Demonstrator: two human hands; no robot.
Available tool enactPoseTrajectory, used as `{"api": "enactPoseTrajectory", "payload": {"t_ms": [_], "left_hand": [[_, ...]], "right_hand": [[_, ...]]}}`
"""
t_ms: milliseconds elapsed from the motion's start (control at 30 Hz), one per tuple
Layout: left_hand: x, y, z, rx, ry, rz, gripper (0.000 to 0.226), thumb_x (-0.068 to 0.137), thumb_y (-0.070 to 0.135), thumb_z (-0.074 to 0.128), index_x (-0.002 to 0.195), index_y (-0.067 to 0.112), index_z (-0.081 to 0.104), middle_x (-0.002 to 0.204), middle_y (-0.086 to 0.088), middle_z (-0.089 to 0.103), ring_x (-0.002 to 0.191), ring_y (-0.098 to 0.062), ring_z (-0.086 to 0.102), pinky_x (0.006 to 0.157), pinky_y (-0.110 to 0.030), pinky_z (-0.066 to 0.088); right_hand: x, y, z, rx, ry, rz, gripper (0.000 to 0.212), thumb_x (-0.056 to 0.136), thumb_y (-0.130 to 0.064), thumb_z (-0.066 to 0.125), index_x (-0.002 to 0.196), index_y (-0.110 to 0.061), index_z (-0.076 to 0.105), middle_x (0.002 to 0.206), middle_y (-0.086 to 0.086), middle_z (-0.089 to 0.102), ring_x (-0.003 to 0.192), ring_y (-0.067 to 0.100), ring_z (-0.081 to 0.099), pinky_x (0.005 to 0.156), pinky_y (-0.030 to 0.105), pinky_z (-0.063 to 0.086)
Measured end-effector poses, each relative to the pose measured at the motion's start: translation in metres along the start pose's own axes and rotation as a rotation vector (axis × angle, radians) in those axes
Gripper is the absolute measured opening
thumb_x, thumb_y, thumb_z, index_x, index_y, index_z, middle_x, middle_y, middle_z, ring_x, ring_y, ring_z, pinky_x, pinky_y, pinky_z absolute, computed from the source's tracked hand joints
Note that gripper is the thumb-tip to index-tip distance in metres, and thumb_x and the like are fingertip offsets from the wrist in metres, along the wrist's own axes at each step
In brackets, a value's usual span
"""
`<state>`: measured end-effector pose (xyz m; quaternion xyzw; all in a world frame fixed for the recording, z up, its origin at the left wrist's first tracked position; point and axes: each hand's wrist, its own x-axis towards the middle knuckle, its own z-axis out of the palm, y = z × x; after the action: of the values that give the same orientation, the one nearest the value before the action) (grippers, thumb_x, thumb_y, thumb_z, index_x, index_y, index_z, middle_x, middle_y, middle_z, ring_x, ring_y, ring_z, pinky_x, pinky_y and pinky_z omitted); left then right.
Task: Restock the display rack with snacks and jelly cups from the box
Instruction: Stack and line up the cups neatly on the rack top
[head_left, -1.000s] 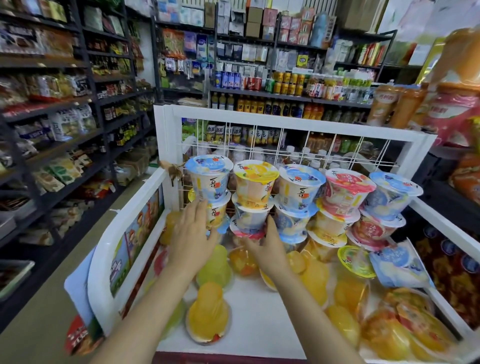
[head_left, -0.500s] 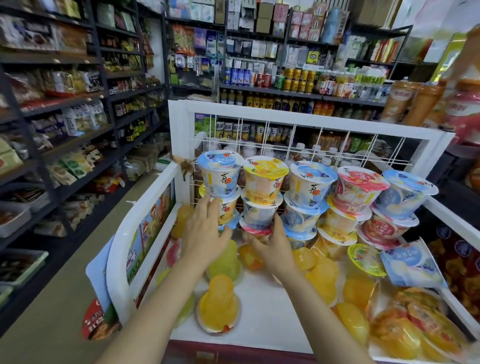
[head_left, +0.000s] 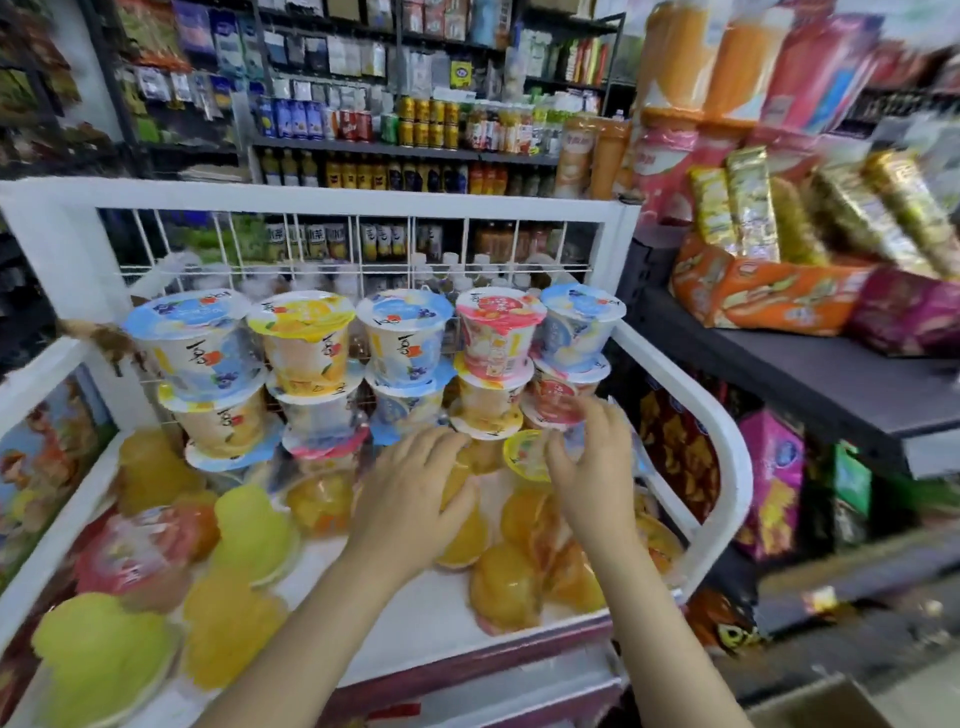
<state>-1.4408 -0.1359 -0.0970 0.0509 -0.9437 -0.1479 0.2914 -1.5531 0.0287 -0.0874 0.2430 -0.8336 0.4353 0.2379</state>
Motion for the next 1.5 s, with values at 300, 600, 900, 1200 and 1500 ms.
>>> {"api": "enactPoseTrajectory", "payload": {"t_ms": [300, 600, 900, 1200, 1500], "left_hand": [[0.035, 0.063, 0.077, 0.112, -0.408, -0.042, 0.074, 0.096, 0.066, 0.025, 0.159, 0.030, 0.007, 0.166, 0.004, 0.012, 0.152, -0.017, 0.010, 0.120, -0.034, 0.008], [0.034, 0.052, 0.084, 0.015, -0.431, -0.160, 0.068, 0.094, 0.072, 0.024, 0.155, 0.043, 0.021, 0.163, 0.017, 0.015, 0.151, -0.008, 0.015, 0.120, -0.039, 0.018], [0.046, 0.068, 0.063, -0.293, -0.458, -0.309, 0.065, 0.093, 0.070, 0.038, 0.149, 0.058, 0.008, 0.157, 0.014, 0.034, 0.114, -0.004, 0.056, 0.095, -0.033, 0.044], [0.044, 0.076, 0.047, -0.584, -0.156, -0.296, 0.066, 0.091, 0.062, 0.052, 0.151, 0.040, 0.033, 0.150, 0.027, 0.037, 0.137, 0.004, 0.037, 0.111, -0.028, 0.036], [0.114, 0.103, -0.014, -0.483, 0.010, -0.085, 0.064, 0.094, 0.060, 0.043, 0.151, 0.040, 0.021, 0.138, 0.034, 0.039, 0.127, 0.010, 0.037, 0.101, -0.014, 0.034]], "right_hand": [[0.024, 0.069, -0.027, -0.263, -0.029, 0.177, 0.066, 0.087, -0.029, 0.070, 0.142, -0.002, 0.044, 0.134, 0.020, 0.050, 0.124, 0.037, 0.046, 0.101, 0.049, 0.040], [0.007, 0.094, -0.031, 0.057, -0.291, 0.332, 0.075, 0.087, -0.043, 0.071, 0.151, -0.028, 0.036, 0.155, 0.014, 0.023, 0.140, 0.027, 0.030, 0.111, 0.034, 0.032], [0.017, 0.071, -0.041, 0.529, -0.333, 0.326, 0.058, 0.085, -0.019, 0.078, 0.138, -0.030, 0.056, 0.114, -0.022, 0.051, 0.094, 0.003, 0.068, 0.078, 0.006, 0.047], [0.019, 0.056, -0.044, 0.608, -0.203, 0.156, 0.069, 0.079, -0.019, 0.083, 0.131, -0.048, 0.048, 0.132, -0.023, 0.050, 0.119, -0.008, 0.050, 0.092, 0.017, 0.049], [0.093, 0.013, -0.066, 0.646, -0.075, -0.049, 0.103, 0.081, -0.024, 0.081, 0.154, -0.044, 0.011, 0.158, -0.007, 0.032, 0.143, 0.009, 0.036, 0.108, 0.047, 0.045]]}}
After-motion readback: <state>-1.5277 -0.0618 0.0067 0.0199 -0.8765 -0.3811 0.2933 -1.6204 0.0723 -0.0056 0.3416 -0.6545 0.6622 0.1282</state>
